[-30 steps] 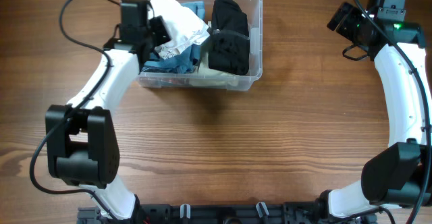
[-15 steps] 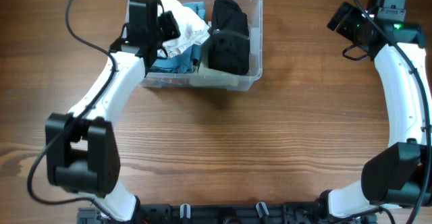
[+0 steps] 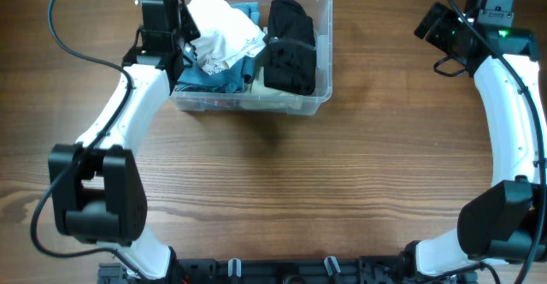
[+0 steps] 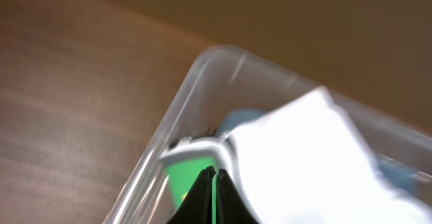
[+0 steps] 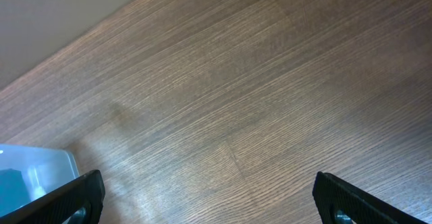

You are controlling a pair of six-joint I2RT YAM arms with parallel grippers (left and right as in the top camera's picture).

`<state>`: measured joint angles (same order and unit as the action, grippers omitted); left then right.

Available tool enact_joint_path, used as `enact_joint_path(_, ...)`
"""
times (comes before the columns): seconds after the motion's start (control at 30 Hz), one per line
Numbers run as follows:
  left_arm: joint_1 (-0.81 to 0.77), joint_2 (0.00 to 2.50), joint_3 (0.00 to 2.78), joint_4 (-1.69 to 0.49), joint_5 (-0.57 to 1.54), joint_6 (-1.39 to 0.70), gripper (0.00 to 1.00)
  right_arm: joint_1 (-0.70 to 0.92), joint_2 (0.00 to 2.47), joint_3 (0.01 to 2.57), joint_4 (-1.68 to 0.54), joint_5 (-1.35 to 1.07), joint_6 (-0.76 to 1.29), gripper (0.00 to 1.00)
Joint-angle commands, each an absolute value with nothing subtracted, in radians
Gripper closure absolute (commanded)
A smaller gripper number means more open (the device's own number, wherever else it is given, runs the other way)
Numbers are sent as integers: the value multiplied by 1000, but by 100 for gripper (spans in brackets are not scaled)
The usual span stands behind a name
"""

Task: Pack container
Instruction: 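Press the white T-shirt down into the bin's left side with the left gripper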

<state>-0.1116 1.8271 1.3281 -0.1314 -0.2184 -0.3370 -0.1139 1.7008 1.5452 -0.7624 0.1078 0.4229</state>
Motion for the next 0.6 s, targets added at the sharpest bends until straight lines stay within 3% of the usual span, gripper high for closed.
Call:
enact_joint_path(0.0, -109, 1867, 1335, -148, -168, -321, 96, -112, 1712, 1542, -760, 103, 434, 0)
enact_joint_path(0.37, -109, 1899, 1335, -297, -166, -355, 96, -112, 1712, 1542, -760, 103, 434, 0)
enact_joint_path(0.57, -114, 1875, 1336, -236, -165, -347, 96, -112, 1712, 1542, -760, 103, 434, 0)
